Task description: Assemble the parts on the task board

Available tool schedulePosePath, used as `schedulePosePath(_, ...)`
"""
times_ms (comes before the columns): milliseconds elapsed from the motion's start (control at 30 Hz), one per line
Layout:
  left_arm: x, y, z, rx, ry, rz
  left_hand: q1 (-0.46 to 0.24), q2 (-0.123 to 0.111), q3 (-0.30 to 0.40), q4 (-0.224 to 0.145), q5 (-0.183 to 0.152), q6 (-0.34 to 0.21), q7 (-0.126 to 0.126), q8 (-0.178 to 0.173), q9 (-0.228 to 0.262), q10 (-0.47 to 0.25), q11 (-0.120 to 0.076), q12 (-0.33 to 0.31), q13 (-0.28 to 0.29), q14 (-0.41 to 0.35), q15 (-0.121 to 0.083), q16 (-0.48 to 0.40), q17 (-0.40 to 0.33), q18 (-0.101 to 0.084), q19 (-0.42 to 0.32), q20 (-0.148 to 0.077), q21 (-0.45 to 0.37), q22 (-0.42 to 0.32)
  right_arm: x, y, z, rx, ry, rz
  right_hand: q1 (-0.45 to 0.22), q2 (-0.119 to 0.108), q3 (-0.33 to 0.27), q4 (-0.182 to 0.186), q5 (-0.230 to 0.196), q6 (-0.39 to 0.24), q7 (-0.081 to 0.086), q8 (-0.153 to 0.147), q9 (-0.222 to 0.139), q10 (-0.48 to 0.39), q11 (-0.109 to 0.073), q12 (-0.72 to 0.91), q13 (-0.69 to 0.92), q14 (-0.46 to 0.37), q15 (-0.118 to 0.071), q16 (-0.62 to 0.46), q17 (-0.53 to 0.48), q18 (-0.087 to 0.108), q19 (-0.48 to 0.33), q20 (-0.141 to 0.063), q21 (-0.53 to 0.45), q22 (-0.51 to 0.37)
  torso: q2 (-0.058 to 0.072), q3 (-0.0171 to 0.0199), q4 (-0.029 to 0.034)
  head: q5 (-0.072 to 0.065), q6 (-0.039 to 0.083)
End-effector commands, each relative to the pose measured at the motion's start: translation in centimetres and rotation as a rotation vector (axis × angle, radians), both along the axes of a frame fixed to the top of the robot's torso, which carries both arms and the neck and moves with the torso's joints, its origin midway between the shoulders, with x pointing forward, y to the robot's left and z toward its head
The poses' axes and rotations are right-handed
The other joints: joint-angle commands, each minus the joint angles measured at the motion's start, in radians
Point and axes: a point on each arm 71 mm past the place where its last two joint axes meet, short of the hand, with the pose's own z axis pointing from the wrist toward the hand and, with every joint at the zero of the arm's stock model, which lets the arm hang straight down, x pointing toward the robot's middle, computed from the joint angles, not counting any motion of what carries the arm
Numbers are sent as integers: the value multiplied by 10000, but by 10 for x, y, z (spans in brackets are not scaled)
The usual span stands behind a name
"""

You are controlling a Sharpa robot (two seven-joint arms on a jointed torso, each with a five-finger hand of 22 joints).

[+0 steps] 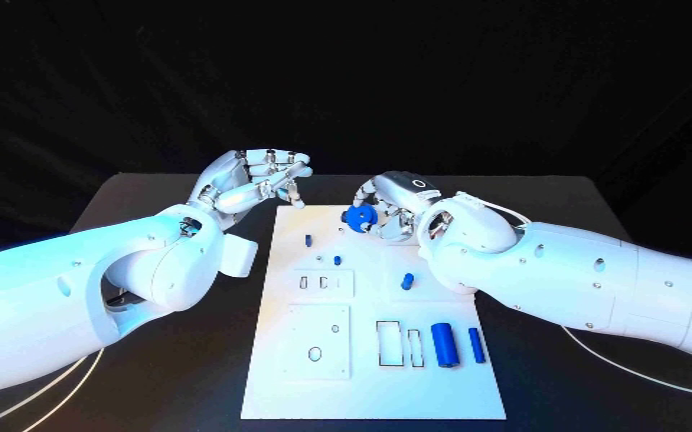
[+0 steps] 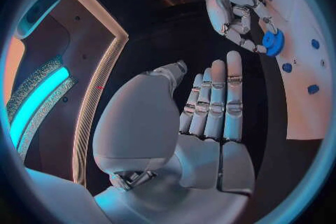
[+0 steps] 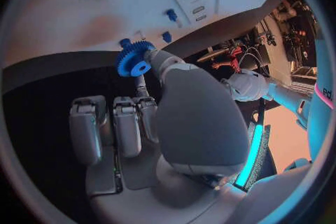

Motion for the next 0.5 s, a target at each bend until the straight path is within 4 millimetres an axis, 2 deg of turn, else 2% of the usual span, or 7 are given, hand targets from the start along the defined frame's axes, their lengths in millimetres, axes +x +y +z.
schedulePosePath(33,-1,-4,1,-111,-48,-244,-8,15,57,-5,-39,-71,-13,-45,15,-68,-17,-48,11,-35,1,33,11,120,-56,1,50,10,-2,12,-2,-216,-547,164,-137,-21,77,3,67,37,-6,44,-3,453,-100,24,1982,1077,-73,60,2635,-202,848,-39,66,2344,15,-6,21,-18,21)
schedulePosePath(233,-1,-6,1,-121,-41,-282,-8,15,57,-5,-39,-71,-13,-45,15,-68,-17,-48,11,-35,1,33,11,120,-56,1,50,10,0,27,-13,-309,-427,257,-161,-39,92,0,52,31,-4,40,-4,440,-99,11,1967,1077,-73,60,2635,-202,850,-40,68,2346,24,-7,43,3,21)
schedulePosePath(500,-1,-6,1,-130,-52,-297,-8,15,57,-5,-39,-71,-13,-45,15,-68,-17,-48,11,-35,1,33,11,120,-56,1,50,10,4,39,-27,-451,-244,254,-200,-62,122,-7,10,16,0,32,-8,438,-96,7,1964,1077,-72,60,2635,-202,850,-41,68,2347,20,-8,7,51,-10)
